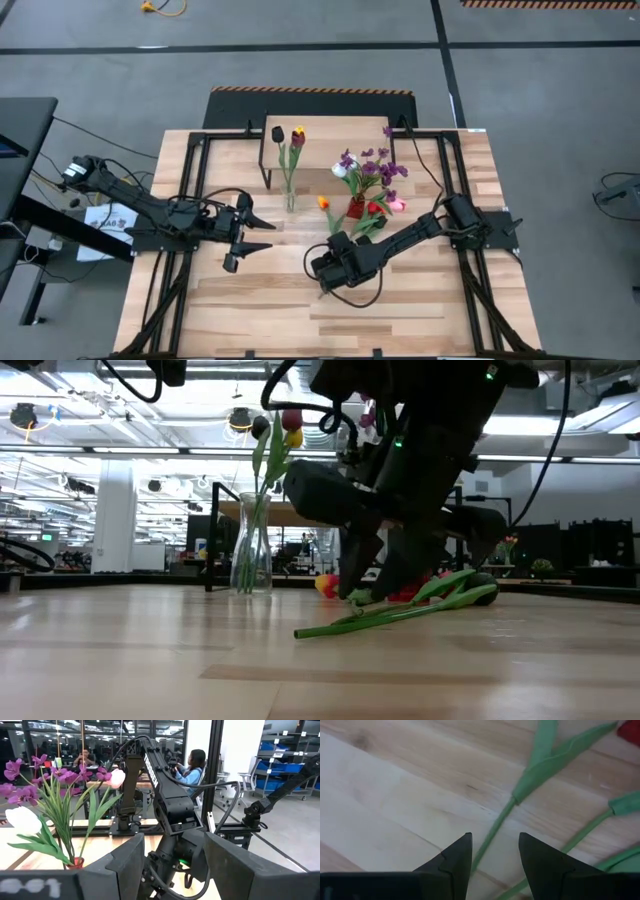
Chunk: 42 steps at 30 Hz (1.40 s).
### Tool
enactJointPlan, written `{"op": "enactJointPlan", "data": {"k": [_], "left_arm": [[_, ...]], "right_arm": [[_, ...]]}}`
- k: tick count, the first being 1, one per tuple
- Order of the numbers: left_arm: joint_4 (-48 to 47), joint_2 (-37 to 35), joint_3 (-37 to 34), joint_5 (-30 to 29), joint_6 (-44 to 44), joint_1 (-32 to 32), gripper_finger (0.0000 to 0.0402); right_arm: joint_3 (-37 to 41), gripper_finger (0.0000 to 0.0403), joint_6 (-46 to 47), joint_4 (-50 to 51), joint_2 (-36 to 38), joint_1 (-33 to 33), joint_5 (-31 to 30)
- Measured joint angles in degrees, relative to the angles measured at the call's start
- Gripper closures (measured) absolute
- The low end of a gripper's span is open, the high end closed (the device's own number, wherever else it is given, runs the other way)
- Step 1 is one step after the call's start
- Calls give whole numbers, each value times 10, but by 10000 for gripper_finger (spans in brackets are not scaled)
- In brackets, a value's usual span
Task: Pick and place flowers into a vace then onto a shelf
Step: Put the yellow flower into the transparent vase
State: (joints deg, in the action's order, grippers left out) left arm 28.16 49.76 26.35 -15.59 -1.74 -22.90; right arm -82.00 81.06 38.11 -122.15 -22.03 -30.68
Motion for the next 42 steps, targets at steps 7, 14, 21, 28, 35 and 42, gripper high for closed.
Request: {"op": "enactJointPlan", "data": {"k": [7, 14, 21, 28, 35, 42], "left_arm": [[0, 0, 0, 0, 0, 0, 207], [2, 0, 0, 1, -4, 0, 207], [2, 0, 0, 2, -5, 0, 207], [2, 0, 0, 2, -5, 0, 207], [2, 0, 0, 2, -3, 0, 207], [0, 0, 0, 2, -2, 0, 207]], "right_arm": [[0, 249, -5, -16, -1, 1, 8], [-3, 249, -34, -52, -30, 4, 21], [-4, 263, -24, -36, -39, 5, 33], [-1, 387, -60, -22, -37, -3, 33], [-60, 399, -75, 72, -46, -26, 10], [-152, 401, -80, 194, -45, -48, -15]]}}
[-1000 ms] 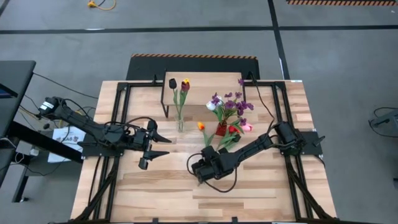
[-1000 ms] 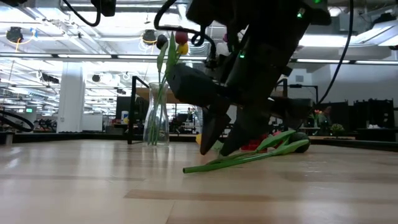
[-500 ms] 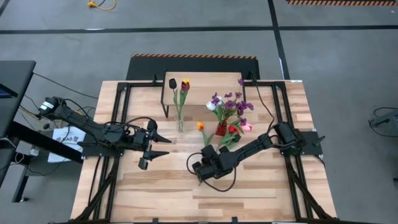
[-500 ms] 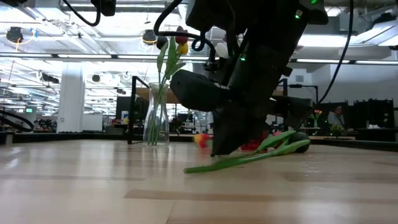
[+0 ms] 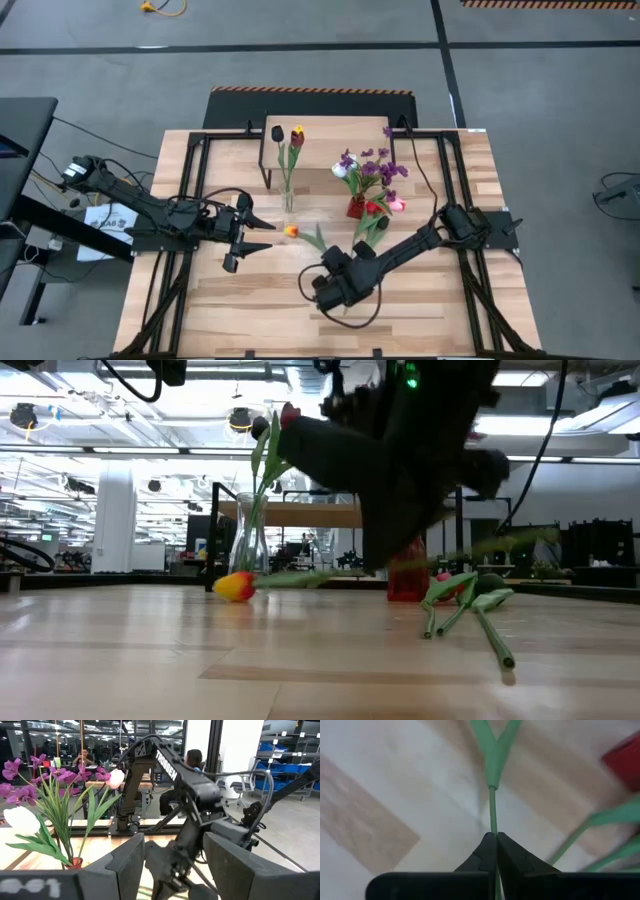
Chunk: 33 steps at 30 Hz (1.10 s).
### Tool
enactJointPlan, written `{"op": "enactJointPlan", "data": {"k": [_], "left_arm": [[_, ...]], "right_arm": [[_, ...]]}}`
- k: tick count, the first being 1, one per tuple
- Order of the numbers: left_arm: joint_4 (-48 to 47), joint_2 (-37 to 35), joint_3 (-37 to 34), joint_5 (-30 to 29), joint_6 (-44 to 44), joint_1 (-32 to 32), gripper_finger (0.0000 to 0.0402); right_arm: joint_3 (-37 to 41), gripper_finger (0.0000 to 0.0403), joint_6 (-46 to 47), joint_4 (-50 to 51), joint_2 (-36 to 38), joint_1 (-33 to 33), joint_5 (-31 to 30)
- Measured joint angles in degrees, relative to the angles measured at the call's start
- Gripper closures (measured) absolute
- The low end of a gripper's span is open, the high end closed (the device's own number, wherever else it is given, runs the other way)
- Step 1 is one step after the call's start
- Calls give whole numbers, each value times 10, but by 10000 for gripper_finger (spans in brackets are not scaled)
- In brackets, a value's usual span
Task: Pick and place flowers into a vace then onto a shelf
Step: Put the yellow flower into the transparent vase
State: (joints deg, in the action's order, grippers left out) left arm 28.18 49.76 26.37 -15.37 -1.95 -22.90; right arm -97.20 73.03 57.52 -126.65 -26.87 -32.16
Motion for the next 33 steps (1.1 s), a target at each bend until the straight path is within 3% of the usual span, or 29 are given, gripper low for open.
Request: {"op": "enactJointPlan", "data": {"k": [8, 16, 22, 33], "left_arm": [[-2, 0, 0, 0, 3, 0, 207], [-2, 0, 0, 0, 9, 0, 207], [-2, 0, 0, 0, 9, 0, 207], [-2, 0, 0, -1, 8, 0, 207]], "right_arm": [[-89, 402, -24, 74, 1, -32, -51], [-183, 403, -72, 119, 2, -73, -152], [-236, 403, -276, 88, 3, -104, -163], [-317, 403, -524, 28, 3, -117, -177]]}}
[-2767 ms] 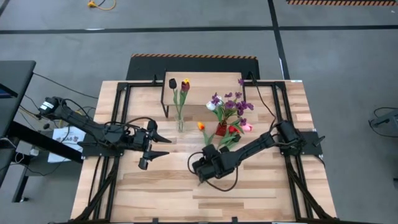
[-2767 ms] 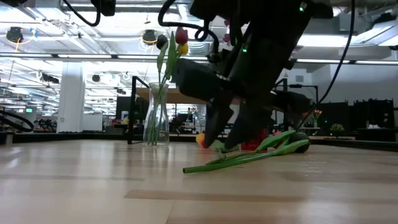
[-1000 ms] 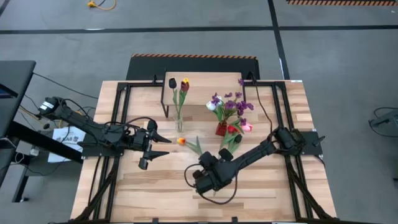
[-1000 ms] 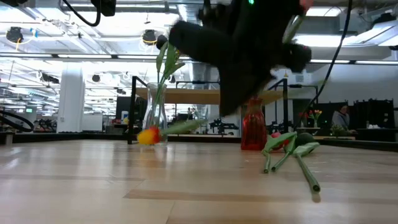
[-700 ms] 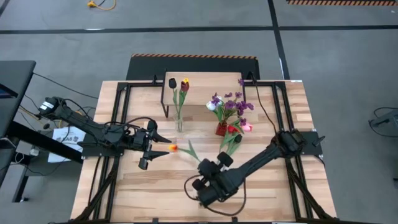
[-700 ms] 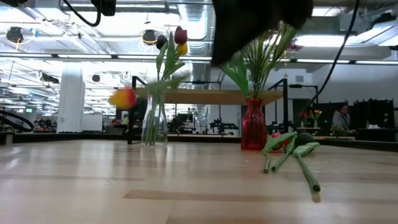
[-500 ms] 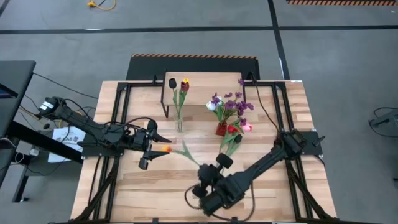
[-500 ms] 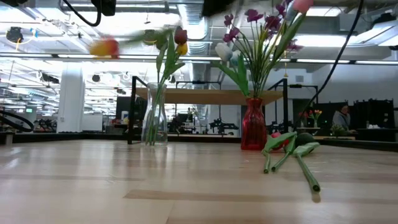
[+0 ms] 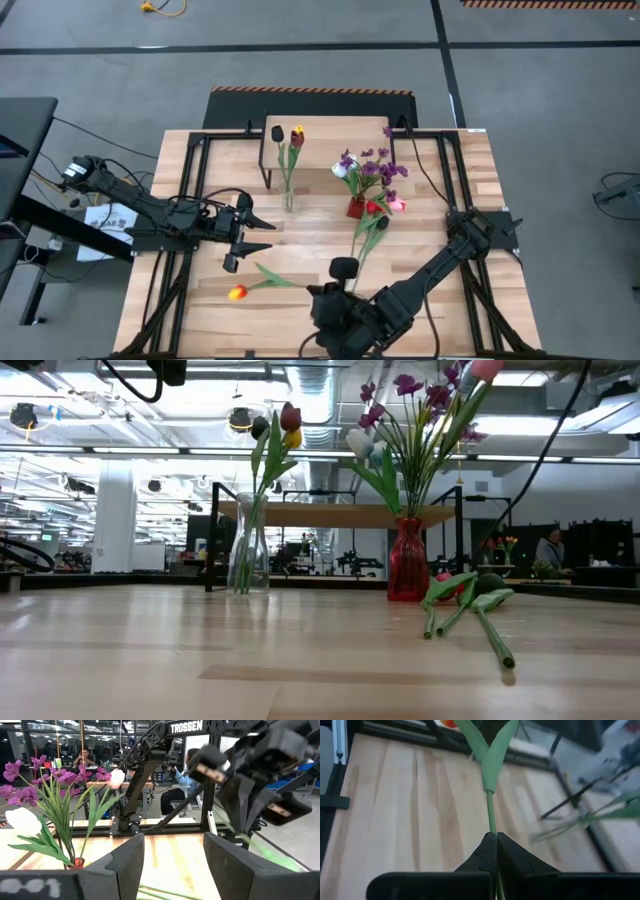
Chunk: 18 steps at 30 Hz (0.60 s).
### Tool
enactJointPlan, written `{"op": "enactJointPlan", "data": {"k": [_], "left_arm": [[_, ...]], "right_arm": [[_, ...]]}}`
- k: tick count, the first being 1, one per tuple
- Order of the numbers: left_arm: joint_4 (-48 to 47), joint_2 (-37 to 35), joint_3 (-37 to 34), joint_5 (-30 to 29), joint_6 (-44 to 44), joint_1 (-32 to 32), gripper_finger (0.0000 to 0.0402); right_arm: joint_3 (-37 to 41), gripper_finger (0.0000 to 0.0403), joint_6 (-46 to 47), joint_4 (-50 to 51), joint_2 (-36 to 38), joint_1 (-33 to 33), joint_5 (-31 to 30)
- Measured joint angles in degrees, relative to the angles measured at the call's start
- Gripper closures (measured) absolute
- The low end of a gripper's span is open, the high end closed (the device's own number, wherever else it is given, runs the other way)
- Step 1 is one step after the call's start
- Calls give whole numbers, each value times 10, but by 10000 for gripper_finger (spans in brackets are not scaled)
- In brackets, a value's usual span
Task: Pick and place flowers into a vace then onto a shelf
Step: Put the yellow flower into the transparent vase
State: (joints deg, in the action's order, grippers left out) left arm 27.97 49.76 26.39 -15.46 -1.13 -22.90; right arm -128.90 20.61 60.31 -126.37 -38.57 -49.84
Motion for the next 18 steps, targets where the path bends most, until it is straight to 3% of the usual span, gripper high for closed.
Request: {"op": "enactJointPlan", "data": {"k": [4, 9, 18], "left_arm": [[0, 0, 0, 0, 0, 0, 207], [0, 0, 0, 0, 0, 0, 207], [3, 0, 0, -2, 3, 0, 207]], "right_arm": [[-25, 403, -65, 0, 6, 0, -35], [-22, 403, -72, 3, 57, -2, -62], [87, 403, -50, -69, 128, -58, -202]]}}
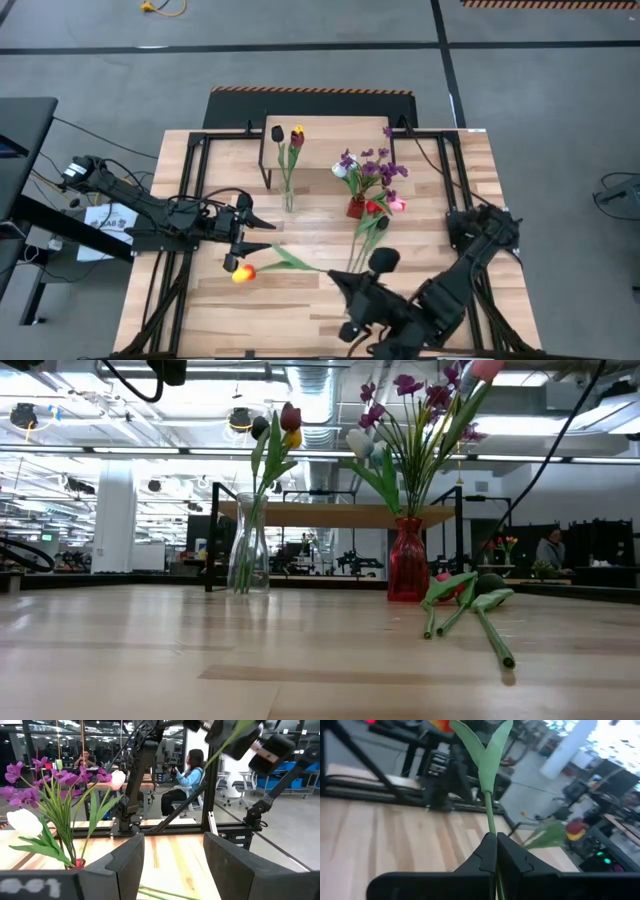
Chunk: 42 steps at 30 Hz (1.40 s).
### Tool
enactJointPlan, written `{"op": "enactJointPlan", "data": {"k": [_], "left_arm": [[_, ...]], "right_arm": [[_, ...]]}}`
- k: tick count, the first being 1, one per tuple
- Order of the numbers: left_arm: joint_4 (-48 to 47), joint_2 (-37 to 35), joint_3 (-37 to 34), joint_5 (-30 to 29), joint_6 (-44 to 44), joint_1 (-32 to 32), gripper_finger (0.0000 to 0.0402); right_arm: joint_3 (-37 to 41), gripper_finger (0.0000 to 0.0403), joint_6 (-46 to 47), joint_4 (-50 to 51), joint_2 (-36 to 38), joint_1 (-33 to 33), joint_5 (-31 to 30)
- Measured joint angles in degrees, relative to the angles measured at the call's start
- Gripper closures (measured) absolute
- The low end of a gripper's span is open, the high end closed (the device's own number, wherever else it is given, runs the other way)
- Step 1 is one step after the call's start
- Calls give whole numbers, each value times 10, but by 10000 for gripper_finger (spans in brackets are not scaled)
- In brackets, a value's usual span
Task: Pick and place flowers into a vace then onto a shelf
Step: Put the yellow flower into the transparent vase
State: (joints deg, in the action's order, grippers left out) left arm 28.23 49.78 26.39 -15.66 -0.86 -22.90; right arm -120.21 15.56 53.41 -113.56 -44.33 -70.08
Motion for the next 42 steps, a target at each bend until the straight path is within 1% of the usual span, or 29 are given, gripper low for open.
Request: {"op": "enactJointPlan", "data": {"k": [2, 4, 6, 8, 9, 11, 13, 15, 17, 18, 20, 23, 25, 28, 32, 35, 38, 40, 42], "left_arm": [[5, 0, 0, 0, 3, 0, 207], [10, 0, 0, 0, 5, 0, 207], [11, 0, 0, 0, 5, 0, 207], [11, 0, 0, 0, 6, 0, 207], [11, 0, 0, 0, 6, 0, 207], [11, 0, 0, 0, 8, 0, 207], [11, 0, 0, 0, 17, 0, 207], [12, 0, 0, 0, 25, 0, 207], [12, 0, 0, -1, 29, 0, 207], [12, 0, 0, -1, 29, 0, 207], [12, 0, 0, -1, 29, 0, 207], [9, 0, 0, -1, 29, 0, 207], [10, 2, 0, -1, 29, 0, 207], [18, 16, 0, -11, 28, 0, 207], [79, 56, 0, -44, 19, 1, 207], [134, 85, 0, -52, 18, 1, 207], [168, 105, 0, -51, 18, 1, 207], [183, 114, 0, -51, 18, 5, 207], [189, 118, 0, -51, 17, 9, 207]], "right_arm": [[45, 403, 48, 0, 15, -4, -26], [100, 403, 120, 2, 29, -4, -68], [160, 403, 214, 15, 42, -4, -121], [224, 403, 333, 38, 58, -4, -175], [254, 403, 397, 41, 65, -4, -192], [305, 403, 504, 41, 73, -2, -197], [342, 403, 578, 33, 71, 8, -196], [363, 403, 626, 8, 64, 25, -197], [378, 403, 635, -18, 56, 45, -197], [378, 403, 635, -35, 50, 54, -199], [380, 403, 634, -38, 43, 66, -198], [376, 403, 586, -84, 46, 74, -201], [376, 403, 528, -133, 45, 76, -201], [376, 403, 411, -220, 45, 79, -201], [376, 403, 262, -337, 45, 85, -201], [376, 403, 184, -392, 45, 86, -201], [376, 403, 121, -436, 45, 84, -198], [376, 403, 82, -467, 45, 84, -175], [376, 403, 40, -505, 45, 87, -137]]}}
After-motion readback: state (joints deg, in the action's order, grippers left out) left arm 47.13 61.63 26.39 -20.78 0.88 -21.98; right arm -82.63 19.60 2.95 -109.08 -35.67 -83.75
